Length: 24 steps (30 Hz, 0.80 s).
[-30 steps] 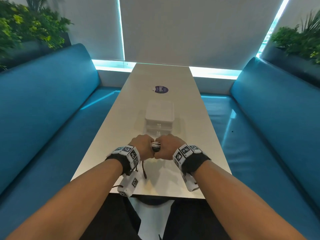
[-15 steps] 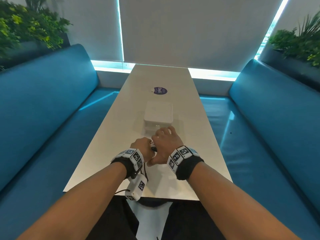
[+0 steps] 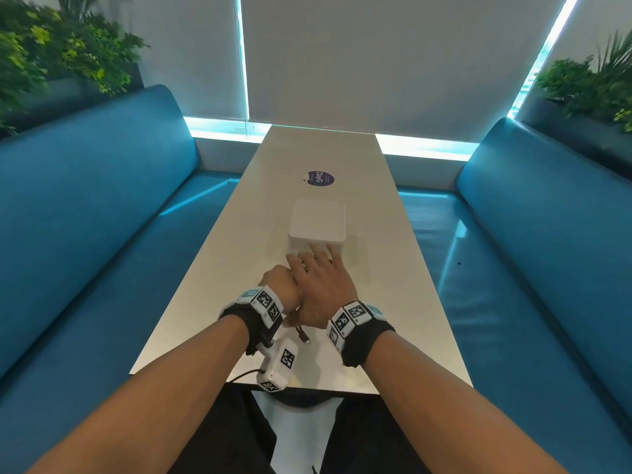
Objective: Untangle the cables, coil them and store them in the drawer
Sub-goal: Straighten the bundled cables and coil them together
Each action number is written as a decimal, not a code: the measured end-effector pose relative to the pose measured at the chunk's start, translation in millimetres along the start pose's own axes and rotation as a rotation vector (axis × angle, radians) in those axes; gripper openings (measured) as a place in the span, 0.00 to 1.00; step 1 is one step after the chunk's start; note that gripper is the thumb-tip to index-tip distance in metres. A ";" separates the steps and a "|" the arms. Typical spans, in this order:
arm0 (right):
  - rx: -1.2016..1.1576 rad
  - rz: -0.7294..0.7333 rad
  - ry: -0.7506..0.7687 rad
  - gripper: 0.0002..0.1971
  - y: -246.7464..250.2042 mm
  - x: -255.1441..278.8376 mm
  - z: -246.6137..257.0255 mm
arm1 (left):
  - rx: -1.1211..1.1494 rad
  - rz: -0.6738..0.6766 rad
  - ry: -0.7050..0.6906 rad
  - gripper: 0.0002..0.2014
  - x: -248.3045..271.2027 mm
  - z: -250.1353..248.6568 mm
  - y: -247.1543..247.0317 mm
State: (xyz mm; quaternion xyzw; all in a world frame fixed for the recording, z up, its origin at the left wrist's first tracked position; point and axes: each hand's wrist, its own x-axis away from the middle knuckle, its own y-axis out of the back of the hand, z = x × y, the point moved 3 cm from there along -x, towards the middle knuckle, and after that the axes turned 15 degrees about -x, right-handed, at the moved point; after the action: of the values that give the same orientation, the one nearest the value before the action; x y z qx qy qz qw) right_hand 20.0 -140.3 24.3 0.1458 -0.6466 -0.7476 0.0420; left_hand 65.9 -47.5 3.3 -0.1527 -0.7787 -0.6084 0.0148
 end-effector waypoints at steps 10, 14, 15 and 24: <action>-0.080 0.058 0.056 0.29 -21.4 25.4 -16.0 | -0.008 0.412 -0.157 0.11 19.5 2.3 0.7; -0.058 0.114 0.046 0.29 -18.8 25.6 -18.5 | 0.071 0.464 -0.239 0.15 22.9 2.9 -4.5; -0.042 0.129 0.055 0.29 -17.8 24.8 -18.0 | 0.088 0.465 -0.245 0.14 22.8 4.4 -4.6; -0.017 0.147 0.088 0.23 -25.0 24.5 -14.6 | 0.080 0.492 -0.274 0.12 21.5 11.5 -11.7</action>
State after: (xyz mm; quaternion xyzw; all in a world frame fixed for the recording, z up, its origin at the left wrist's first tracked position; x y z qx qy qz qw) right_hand 3.7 -156.4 -6.0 0.1304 -0.6469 -0.7407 0.1261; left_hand 44.3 -34.3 -6.2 -0.4171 -0.7365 -0.5289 0.0627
